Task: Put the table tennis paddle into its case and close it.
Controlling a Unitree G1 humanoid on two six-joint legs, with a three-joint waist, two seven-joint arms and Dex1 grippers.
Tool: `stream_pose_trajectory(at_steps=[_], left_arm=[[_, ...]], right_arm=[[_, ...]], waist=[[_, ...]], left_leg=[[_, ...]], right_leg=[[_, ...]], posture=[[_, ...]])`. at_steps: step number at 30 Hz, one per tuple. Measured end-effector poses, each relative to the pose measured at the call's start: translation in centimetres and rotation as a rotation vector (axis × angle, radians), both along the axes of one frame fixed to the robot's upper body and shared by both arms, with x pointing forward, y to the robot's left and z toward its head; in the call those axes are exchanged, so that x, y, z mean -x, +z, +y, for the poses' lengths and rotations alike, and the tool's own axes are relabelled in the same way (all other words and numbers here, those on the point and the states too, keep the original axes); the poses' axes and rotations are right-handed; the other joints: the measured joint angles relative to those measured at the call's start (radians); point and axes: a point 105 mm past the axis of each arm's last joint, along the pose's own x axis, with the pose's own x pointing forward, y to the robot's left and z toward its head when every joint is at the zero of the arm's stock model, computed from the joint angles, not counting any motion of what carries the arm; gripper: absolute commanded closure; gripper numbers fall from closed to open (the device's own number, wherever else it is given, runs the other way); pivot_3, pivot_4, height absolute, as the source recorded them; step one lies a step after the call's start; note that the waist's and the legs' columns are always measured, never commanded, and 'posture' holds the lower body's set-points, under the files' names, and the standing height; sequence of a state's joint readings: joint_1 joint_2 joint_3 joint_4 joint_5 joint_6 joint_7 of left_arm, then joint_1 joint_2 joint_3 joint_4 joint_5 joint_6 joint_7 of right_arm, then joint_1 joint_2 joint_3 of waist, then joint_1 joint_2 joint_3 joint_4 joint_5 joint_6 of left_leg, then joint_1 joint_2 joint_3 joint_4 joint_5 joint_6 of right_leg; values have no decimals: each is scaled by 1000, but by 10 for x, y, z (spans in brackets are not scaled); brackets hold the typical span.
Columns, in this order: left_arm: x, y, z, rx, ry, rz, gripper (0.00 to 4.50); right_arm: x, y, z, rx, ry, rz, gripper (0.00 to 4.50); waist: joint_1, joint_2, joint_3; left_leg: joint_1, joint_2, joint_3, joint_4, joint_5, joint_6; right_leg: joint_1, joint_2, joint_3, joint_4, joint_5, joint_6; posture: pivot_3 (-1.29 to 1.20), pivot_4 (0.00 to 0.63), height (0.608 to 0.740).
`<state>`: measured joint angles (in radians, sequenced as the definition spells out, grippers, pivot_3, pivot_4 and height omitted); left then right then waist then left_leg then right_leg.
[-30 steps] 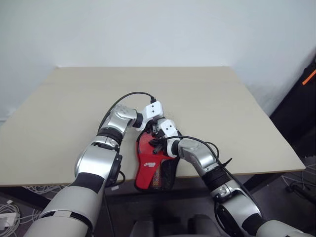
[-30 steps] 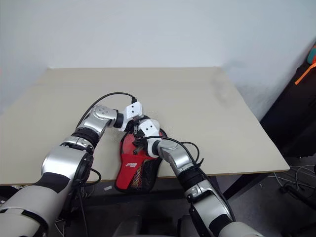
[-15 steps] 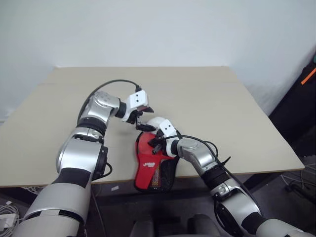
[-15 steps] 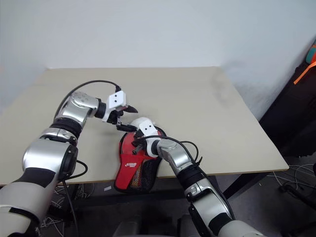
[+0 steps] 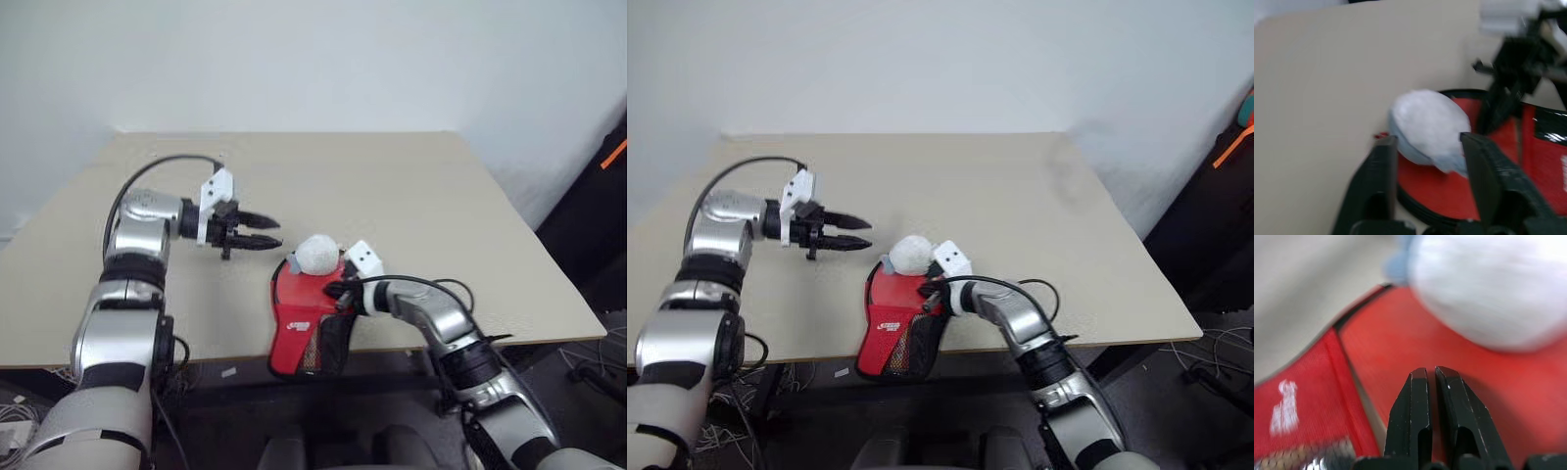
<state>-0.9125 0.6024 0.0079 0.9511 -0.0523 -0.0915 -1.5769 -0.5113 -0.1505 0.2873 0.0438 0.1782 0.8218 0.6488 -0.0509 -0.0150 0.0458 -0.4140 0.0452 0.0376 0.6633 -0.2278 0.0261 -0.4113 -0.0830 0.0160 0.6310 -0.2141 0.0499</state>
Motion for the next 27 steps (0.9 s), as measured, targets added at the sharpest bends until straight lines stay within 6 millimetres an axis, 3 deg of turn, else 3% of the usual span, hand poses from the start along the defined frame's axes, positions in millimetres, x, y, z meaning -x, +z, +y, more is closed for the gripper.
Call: stream_pose_trajectory(at_steps=[3,7,11,18,27], left_arm=[[13,-15,0,32,13,37,4445],[28,-32,-5,66,35,80,4500],[35,-33,-10,87,59,84,4500],[38,-40,-10,107,130,107,4500],[38,-48,-7,115,204,120,4500]], right_arm=[[2,22,-12,-26,-3,-22,2976],[2,45,-25,-33,-5,-49,1557],[4,51,-25,-44,3,-38,123],[-13,75,-9,-65,-19,-117,7],[-29,50,7,-1,-19,-134,7]], waist=[[0,0,0],[1,0,0],[2,0,0],[0,0,0],[0,0,0]], left_leg=[[0,0,0,0,0,0],[0,0,0,0,0,0],[0,0,0,0,0,0],[1,0,1,-1,0,0],[1,0,1,-1,0,0]], right_leg=[[0,0,0,0,0,0],[0,0,0,0,0,0],[0,0,0,0,0,0],[0,0,0,0,0,0],[1,0,0,-1,0,0]], posture=[[0,0,740],[0,0,740],[0,0,740],[0,0,740],[0,0,740]])
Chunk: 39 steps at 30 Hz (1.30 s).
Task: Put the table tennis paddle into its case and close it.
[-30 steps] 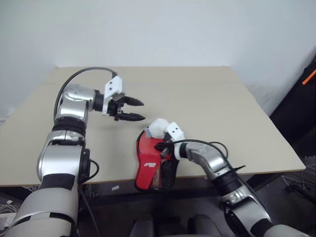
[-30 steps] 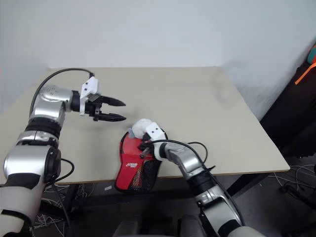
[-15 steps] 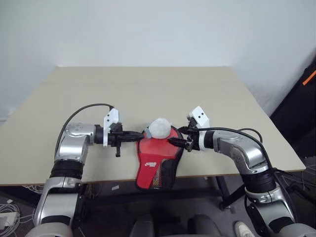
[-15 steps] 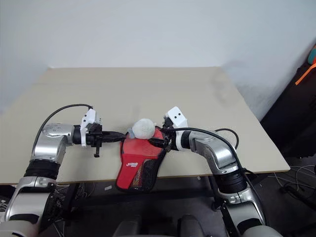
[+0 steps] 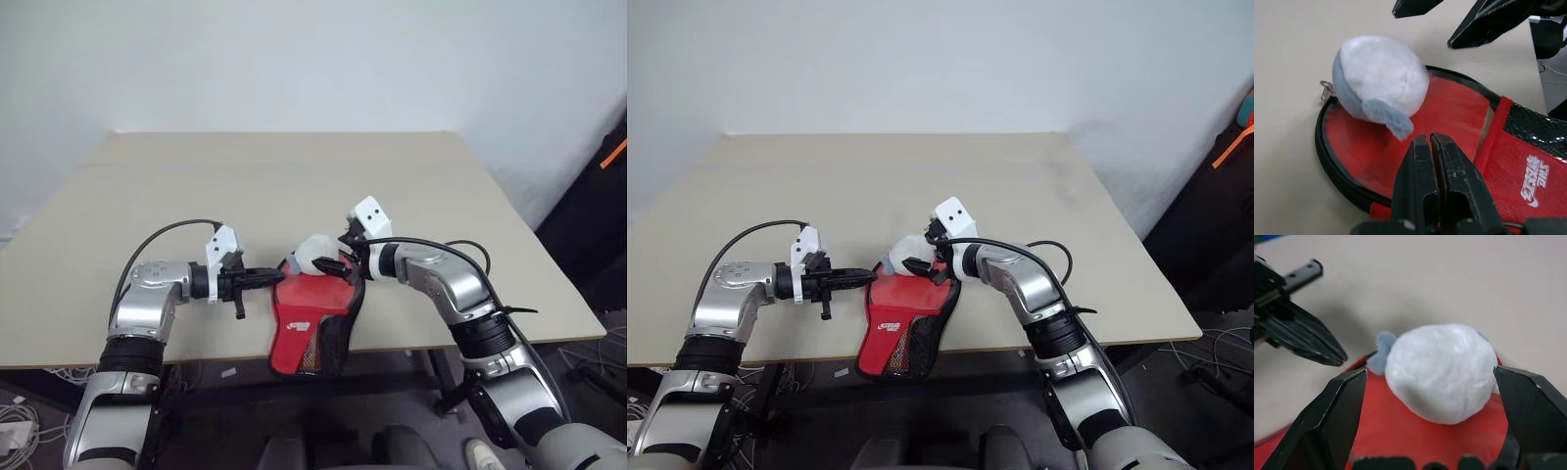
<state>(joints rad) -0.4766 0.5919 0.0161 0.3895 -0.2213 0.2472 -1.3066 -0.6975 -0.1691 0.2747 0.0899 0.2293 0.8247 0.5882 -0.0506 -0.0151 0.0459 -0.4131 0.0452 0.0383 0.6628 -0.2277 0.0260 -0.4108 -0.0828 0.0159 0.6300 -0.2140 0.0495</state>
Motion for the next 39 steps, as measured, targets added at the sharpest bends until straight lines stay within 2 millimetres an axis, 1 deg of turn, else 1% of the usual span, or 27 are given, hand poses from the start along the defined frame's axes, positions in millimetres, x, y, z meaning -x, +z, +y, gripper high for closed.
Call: stream_pose_trajectory(at_steps=[5,9,13,17,20,23,28,31,32,33,36,39], left_arm=[[-1,4,-2,13,16,-18,4500],[1,0,-1,19,34,-6,4500],[0,0,-1,19,50,-10,4500],[1,0,-2,19,54,-15,4500],[0,0,-2,19,60,-15,4500],[0,-1,-1,18,62,-14,4500],[0,-1,-2,17,63,-13,4500],[0,-3,-2,14,62,-8,4500],[0,-3,-2,14,62,-6,4500],[1,-3,-2,13,60,-6,4500],[1,-5,-6,17,52,-3,4500],[0,-11,-13,27,43,13,4500]], right_arm=[[-2,-18,13,36,32,-3,7],[-12,-24,14,63,29,-26,7],[-17,-36,15,80,19,-24,7],[-24,-40,18,86,3,-33,7],[-27,-45,18,93,-13,-30,582],[-30,-46,15,85,-40,-30,1619],[-32,-43,20,82,-39,-50,3404],[-32,-43,20,83,-39,-54,4276],[-32,-43,21,84,-38,-56,4443],[-32,-42,21,85,-38,-57,4468],[-33,-41,19,89,-39,-61,4468],[-37,-36,15,99,-42,-76,4468]], waist=[[0,0,0],[0,0,0],[-1,0,0],[-1,0,0],[-2,0,0],[-1,0,0],[-2,0,0],[-1,0,0],[-1,0,0],[-2,0,0],[-1,0,0],[-1,0,0]], left_leg=[[0,0,0,0,0,0],[0,0,0,0,0,0],[0,0,0,0,0,0],[1,0,0,-1,0,0],[0,0,0,-1,0,0],[0,0,0,-1,0,0],[1,0,0,-1,0,0],[0,0,0,-1,0,0],[0,0,0,-1,0,0],[0,0,0,-1,0,0],[0,0,0,-1,0,0],[0,0,0,-1,0,0]], right_leg=[[0,0,0,0,0,0],[0,0,0,0,0,0],[0,0,0,0,0,0],[0,0,0,0,0,0],[0,0,0,0,0,0],[0,0,0,0,0,0],[0,0,0,0,0,0],[0,0,0,0,0,0],[0,0,0,0,0,0],[0,0,0,0,0,0],[0,0,0,0,0,0],[0,0,0,0,0,0]], posture=[[0,0,740],[0,0,740],[0,0,740],[0,0,740],[0,0,740],[0,0,740],[0,0,740],[0,0,740],[0,0,740],[0,0,740],[0,0,740],[0,0,740]])
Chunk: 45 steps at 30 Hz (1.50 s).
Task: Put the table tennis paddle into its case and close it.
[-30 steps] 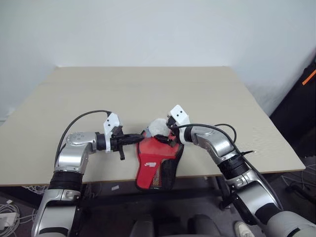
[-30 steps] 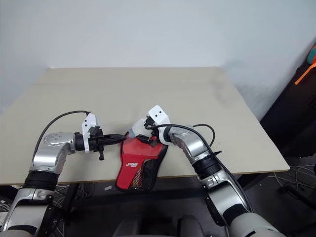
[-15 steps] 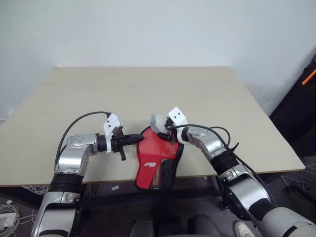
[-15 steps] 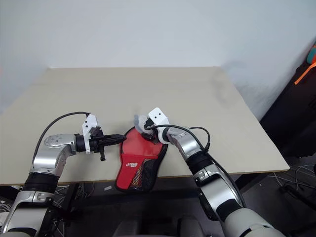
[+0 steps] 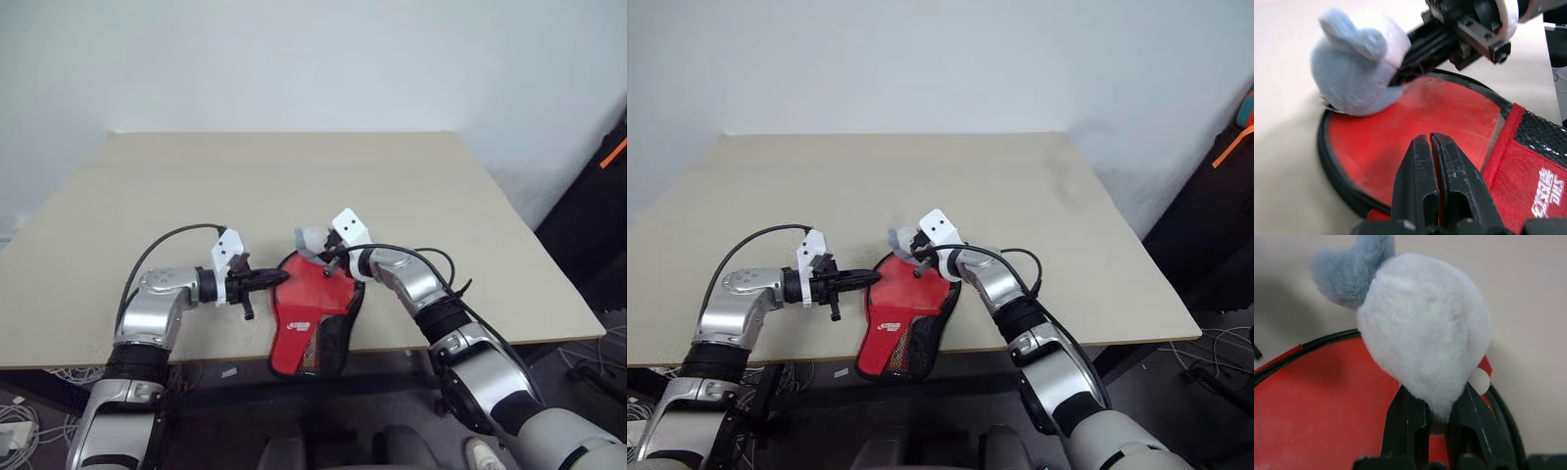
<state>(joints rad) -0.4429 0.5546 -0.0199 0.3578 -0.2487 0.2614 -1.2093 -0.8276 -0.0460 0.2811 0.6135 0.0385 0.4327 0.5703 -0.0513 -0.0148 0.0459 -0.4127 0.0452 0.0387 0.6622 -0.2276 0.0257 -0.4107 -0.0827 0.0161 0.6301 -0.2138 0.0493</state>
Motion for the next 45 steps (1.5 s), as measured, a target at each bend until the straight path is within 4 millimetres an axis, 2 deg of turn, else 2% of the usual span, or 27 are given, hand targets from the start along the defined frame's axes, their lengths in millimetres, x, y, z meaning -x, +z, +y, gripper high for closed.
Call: stream_pose_trajectory(at_steps=[6,10,14,20,33,41,45], left_arm=[[-3,-14,-28,33,-30,9,4500],[-16,-15,-49,43,-24,-37,4500],[-26,-15,-61,43,-4,-71,4500],[-28,-29,-61,7,10,-53,4500],[-27,-35,-61,-49,-19,-72,4500],[-27,-37,-62,-55,-21,-67,4500],[-26,-38,-63,-60,-29,-64,4500]], right_arm=[[-17,23,-15,17,-40,-57,4468],[-20,14,-22,37,-63,-24,4468],[-21,7,-27,43,-75,1,4468],[-23,10,-28,32,-80,1,4468],[-29,17,-34,22,-115,2,4468],[-33,8,-50,51,-162,25,4468],[-36,5,-69,85,-190,21,4468]], waist=[[0,0,0],[0,0,0],[-1,0,0],[-1,0,0],[-1,5,-3],[0,8,-5],[0,9,-6]], left_leg=[[0,0,0,0,0,0],[0,-1,0,0,0,0],[0,-1,0,0,0,0],[0,0,0,0,0,0],[1,-1,0,0,0,0],[2,-1,0,0,0,0],[2,-1,-1,0,0,0]], right_leg=[[0,0,0,0,0,0],[0,0,0,0,0,0],[0,0,0,0,0,0],[0,0,1,0,0,0],[2,0,1,-1,0,0],[2,0,1,0,0,0],[2,0,1,-1,0,0]], posture=[[0,0,740],[0,0,740],[0,0,740],[0,0,740],[0,0,740],[0,0,740],[0,0,740]])
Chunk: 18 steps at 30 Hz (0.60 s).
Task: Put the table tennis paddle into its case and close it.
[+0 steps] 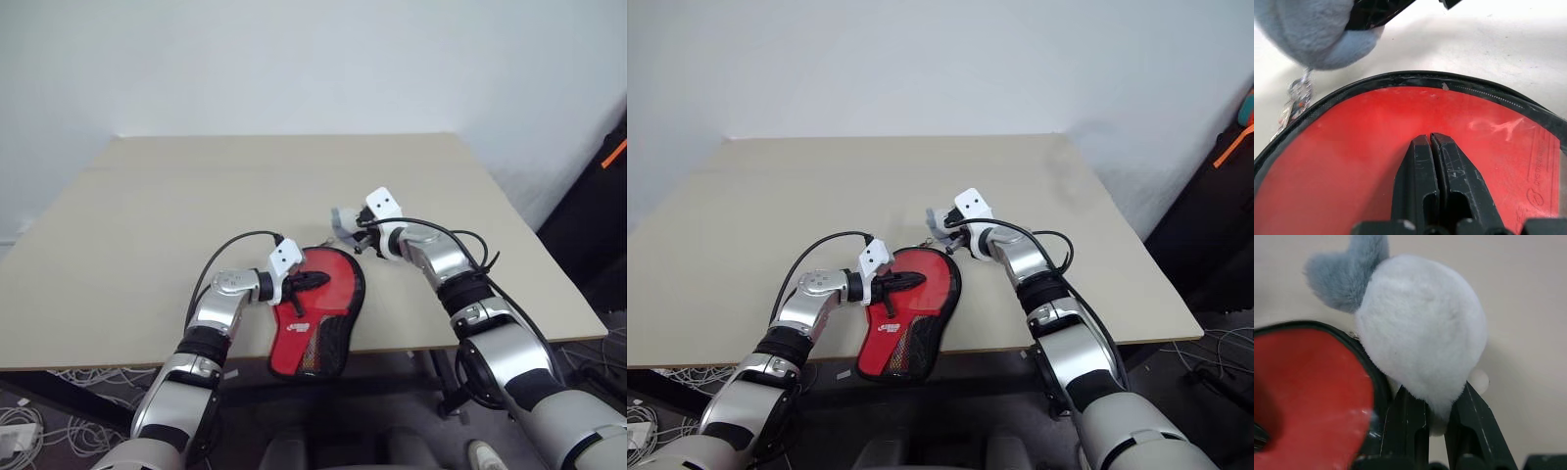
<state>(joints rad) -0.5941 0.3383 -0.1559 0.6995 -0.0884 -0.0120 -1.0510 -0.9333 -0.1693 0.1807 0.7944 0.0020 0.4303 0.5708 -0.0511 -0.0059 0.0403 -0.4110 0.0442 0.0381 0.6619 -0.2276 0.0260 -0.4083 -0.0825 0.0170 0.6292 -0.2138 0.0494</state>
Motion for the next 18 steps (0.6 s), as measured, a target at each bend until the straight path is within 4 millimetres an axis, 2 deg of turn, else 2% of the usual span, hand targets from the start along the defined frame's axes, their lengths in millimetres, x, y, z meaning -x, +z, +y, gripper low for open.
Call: stream_pose_trajectory(at_steps=[5,10,14,18], left_arm=[[0,-1,-1,-7,-6,5,4500],[0,-2,-1,-10,-10,9,4500],[0,-3,-2,-12,-13,11,4500],[0,-3,-4,-14,-21,8,4500]], right_arm=[[1,-9,-24,40,-36,11,4468],[6,-14,-40,54,-41,14,4468],[15,-14,-55,73,-27,13,4468],[33,-15,-78,111,-11,11,4468]], waist=[[0,3,-2],[0,4,-3],[1,5,-3],[6,8,-5]], left_leg=[[0,0,0,0,0,0],[0,0,0,0,0,0],[0,0,0,0,0,0],[0,-1,0,0,0,0]], right_leg=[[0,0,0,0,0,0],[0,0,0,-1,0,0],[1,0,0,-1,0,0],[1,0,0,-2,-1,1]], posture=[[0,0,740],[0,0,740],[0,0,740],[0,0,740]])
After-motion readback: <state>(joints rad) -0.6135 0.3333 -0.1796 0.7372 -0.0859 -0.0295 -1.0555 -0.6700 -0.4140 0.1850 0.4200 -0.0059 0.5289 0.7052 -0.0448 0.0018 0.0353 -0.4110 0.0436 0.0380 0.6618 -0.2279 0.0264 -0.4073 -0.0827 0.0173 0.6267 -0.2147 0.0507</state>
